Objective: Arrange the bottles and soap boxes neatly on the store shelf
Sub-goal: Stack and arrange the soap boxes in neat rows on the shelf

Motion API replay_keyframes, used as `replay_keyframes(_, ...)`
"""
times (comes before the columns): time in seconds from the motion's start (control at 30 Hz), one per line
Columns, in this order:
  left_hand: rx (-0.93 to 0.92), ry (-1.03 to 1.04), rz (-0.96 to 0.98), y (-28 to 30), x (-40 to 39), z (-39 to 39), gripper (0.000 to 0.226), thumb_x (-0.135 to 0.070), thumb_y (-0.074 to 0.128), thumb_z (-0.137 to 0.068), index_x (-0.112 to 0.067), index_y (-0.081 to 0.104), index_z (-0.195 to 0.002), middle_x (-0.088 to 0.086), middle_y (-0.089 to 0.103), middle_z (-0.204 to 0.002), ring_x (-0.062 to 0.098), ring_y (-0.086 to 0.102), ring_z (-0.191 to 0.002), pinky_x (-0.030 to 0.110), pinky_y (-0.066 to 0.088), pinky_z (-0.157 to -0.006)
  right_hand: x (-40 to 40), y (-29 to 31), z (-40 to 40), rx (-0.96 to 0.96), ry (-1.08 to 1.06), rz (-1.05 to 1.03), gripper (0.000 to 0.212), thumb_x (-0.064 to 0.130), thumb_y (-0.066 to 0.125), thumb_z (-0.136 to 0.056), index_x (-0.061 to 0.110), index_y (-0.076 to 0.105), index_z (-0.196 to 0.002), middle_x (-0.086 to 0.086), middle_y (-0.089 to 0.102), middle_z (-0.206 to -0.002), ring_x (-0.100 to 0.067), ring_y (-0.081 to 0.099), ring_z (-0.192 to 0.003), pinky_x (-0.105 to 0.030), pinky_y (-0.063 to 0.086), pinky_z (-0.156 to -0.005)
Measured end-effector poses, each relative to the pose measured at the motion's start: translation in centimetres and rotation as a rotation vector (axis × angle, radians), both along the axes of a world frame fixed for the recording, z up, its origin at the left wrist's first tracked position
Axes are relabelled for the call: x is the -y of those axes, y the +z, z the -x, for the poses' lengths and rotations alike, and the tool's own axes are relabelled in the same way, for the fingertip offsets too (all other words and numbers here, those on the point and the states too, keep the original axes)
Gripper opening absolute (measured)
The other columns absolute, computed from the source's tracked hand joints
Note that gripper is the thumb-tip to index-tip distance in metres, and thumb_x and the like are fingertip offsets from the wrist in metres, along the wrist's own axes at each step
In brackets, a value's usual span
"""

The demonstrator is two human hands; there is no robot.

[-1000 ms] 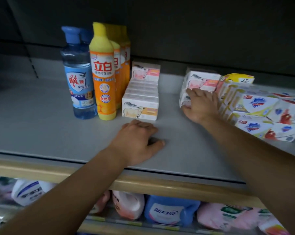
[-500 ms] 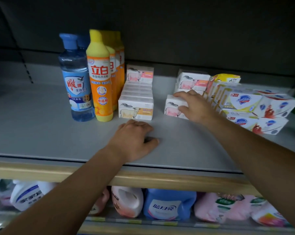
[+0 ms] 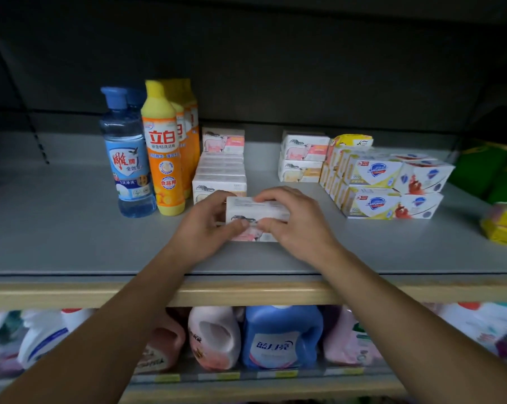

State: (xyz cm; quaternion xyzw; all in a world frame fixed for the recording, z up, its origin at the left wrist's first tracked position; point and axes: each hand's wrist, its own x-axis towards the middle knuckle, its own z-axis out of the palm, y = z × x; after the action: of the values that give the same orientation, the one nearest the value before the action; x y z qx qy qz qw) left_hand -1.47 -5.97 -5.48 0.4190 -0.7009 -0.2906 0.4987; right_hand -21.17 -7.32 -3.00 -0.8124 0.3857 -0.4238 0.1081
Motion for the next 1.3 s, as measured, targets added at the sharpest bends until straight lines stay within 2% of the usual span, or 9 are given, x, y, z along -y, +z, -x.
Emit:
replay_keyframes(0.13, -0.201, 0.008, -0.109, 0.5, -0.1, 0.0, 0.021, -0.005, 0.066, -0.088, -0.018, 0.065, -0.103, -0.007, 0.076, -0.095, 0.010, 0.071, -0.092, 0.019, 0.055, -0.073, -0.4, -1.1, 0.1, 0.057, -0.026, -0.065, 0.063, 0.010, 0.081, -0.071, 0.018, 0.057, -0.129, 0.001, 0.050, -0.134, -0.015, 0.046, -0.126, -0.026, 0.035, -0.109)
replay_keyframes(0.27, -0.372, 0.094, -0.263, 0.7, 0.0, -0.3, 0.018, -0.017, 0.066, -0.090, -0.010, 0.066, -0.107, 0.010, 0.075, -0.097, 0.023, 0.073, -0.087, 0.035, 0.061, -0.066, -0.4, -2.0, 0.6, 0.075, 0.075, -0.222, 0.079, -0.005, 0.070, -0.075, 0.020, 0.040, -0.144, 0.002, 0.041, -0.142, -0.015, 0.048, -0.128, -0.040, 0.043, -0.107)
replay_keyframes(0.47, -0.454, 0.092, -0.312, 0.8, 0.4, -0.8, 0.024, -0.029, 0.053, -0.098, -0.015, 0.071, -0.090, 0.016, 0.070, -0.079, 0.027, 0.064, -0.064, 0.029, 0.050, -0.047, 0.5, -2.5, 1.4, 0.256, 0.070, -0.435, 0.058, 0.010, 0.079, -0.079, 0.031, 0.055, -0.128, 0.011, 0.068, -0.112, -0.012, 0.068, -0.096, -0.029, 0.052, -0.089)
replay_keyframes(0.57, -0.428, 0.085, -0.368, 0.8, 0.5, -0.9, 0.042, -0.048, 0.049, -0.096, -0.013, 0.070, -0.086, 0.020, 0.068, -0.070, 0.026, 0.060, -0.053, 0.027, 0.048, -0.046, 0.4, -2.1, 1.3, 0.353, 0.036, -0.510, 0.024, 0.037, 0.074, -0.080, 0.028, 0.069, -0.101, -0.008, 0.072, -0.090, -0.018, 0.070, -0.073, -0.031, 0.056, -0.070)
replay_keyframes(0.67, -0.304, 0.127, -0.371, 0.5, 0.5, -0.7, 0.054, -0.061, 0.048, -0.090, -0.010, 0.066, -0.092, 0.021, 0.068, -0.066, 0.025, 0.061, -0.052, 0.028, 0.047, -0.048, 0.4, -1.8, 1.1, 0.393, -0.051, -0.582, 0.047, 0.065, 0.057, -0.072, 0.021, 0.072, -0.082, -0.013, 0.069, -0.063, -0.023, 0.066, -0.055, -0.031, 0.052, -0.055)
replay_keyframes(0.9, -0.156, 0.206, -0.373, 0.6, 0.4, -0.4, 0.069, -0.065, 0.038, -0.091, -0.003, 0.069, -0.082, 0.019, 0.070, -0.065, 0.023, 0.063, -0.053, 0.027, 0.048, -0.050, 1.0, -1.9, 0.9, 0.406, -0.050, -0.608, 0.040, 0.069, 0.050, -0.074, 0.036, 0.073, -0.078, -0.010, 0.065, -0.056, -0.021, 0.062, -0.050, -0.025, 0.046, -0.045)
replay_keyframes(1.07, -0.248, 0.123, -0.370, 0.9, 0.1, -0.3, 0.033, -0.031, 0.050, -0.097, -0.003, 0.066, -0.099, 0.020, 0.071, -0.075, 0.028, 0.061, -0.060, 0.029, 0.049, -0.052, 1.0, -2.0, 1.5, 0.575, 0.078, -0.627, 0.009, 0.027, 0.067, -0.082, 0.023, 0.073, -0.086, -0.002, 0.070, -0.083, -0.021, 0.067, -0.060, -0.027, 0.053, -0.053)
replay_keyframes(1.17, -0.257, 0.071, -0.337, 1.0, -0.1, -0.3, 0.021, -0.023, 0.056, -0.095, -0.018, 0.065, -0.113, 0.018, 0.069, -0.087, 0.025, 0.065, -0.062, 0.030, 0.053, -0.054, 1.1, -2.3, 1.9, 0.544, 0.105, -0.583, 0.043, 0.015, 0.071, -0.072, 0.025, 0.066, -0.114, 0.002, 0.069, -0.112, -0.017, 0.070, -0.094, -0.034, 0.057, -0.079)
replay_keyframes(1.3, -0.244, 0.046, -0.297, 1.0, -0.3, -0.5, 0.044, -0.023, 0.066, -0.091, -0.025, 0.052, -0.132, 0.015, 0.072, -0.096, 0.025, 0.063, -0.056, 0.030, 0.052, -0.049, 1.0, -2.5, 2.0, 0.441, 0.091, -0.458, 0.046, 0.016, 0.068, -0.086, 0.038, 0.057, -0.125, 0.026, 0.065, -0.115, -0.013, 0.070, -0.094, -0.033, 0.054, -0.088)
